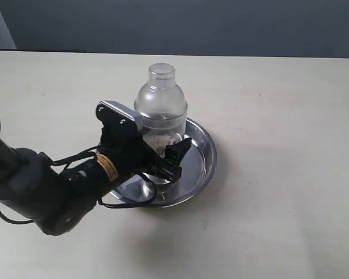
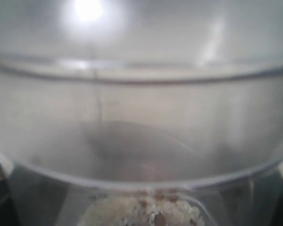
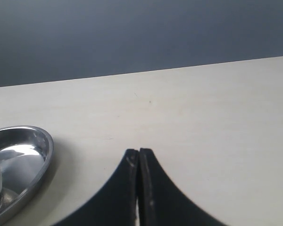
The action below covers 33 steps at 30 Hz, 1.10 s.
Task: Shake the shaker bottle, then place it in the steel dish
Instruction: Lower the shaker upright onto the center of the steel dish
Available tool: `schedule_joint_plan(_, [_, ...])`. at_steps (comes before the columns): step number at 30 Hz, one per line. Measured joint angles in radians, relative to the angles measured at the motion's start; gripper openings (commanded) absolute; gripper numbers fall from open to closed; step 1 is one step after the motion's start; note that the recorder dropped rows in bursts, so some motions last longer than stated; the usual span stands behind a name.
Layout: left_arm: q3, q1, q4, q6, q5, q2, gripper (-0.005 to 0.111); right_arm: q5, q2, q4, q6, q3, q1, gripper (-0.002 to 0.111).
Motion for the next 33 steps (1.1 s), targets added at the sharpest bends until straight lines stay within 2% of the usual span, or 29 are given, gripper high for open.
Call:
schedule_joint_plan(4, [0.000,0.000,-0.005,-0.014,0.000,0.000,0.000,0.000,0.000,0.000,0.000,0.000,0.000,-0.001])
schedule_joint_plan(5, [0.000,0.000,-0.005,-0.017,0.000,0.000,0.004,0.000,0.000,0.000,0.000,0.000,0.000,-0.001])
schedule_joint_plan(7, [0.002,0.000,0.016,-0.024,0.000,0.000,0.017,0.000,0.000,0.000,0.000,0.000,0.000,-0.001])
schedule_joint_plan(10, [0.007,0.000,0.062,-0.025,0.000,0.000,0.053,0.000,0.000,0.000,0.000,0.000,0.000,-0.001])
schedule_joint_plan(11, [0.007,0.000,0.070,-0.025,0.000,0.000,0.059,0.000,0.000,0.000,0.000,0.000,0.000,-0.001])
schedule_joint_plan(12, [0.007,0.000,0.070,-0.025,0.000,0.000,0.071,0.000,0.000,0.000,0.000,0.000,0.000,-0.001])
schedule_joint_plan(13, [0.007,0.000,0.066,-0.025,0.000,0.000,0.075,0.000,0.000,0.000,0.000,0.000,0.000,-0.001])
schedule_joint_plan(21, [0.007,0.000,0.029,0.001,0.000,0.000,0.084,0.000,0.000,0.000,0.000,0.000,0.000,-0.001])
schedule_joint_plan(27, [0.007,0.000,0.029,0.005,-0.032,-0.002,0.104,0.000,0.000,0.000,0.000,0.000,0.000,-0.001])
schedule_joint_plan(33, [0.007,0.000,0.029,0.022,-0.035,-0.002,0.105,0.000,0.000,0.000,0.000,0.000,0.000,-0.001])
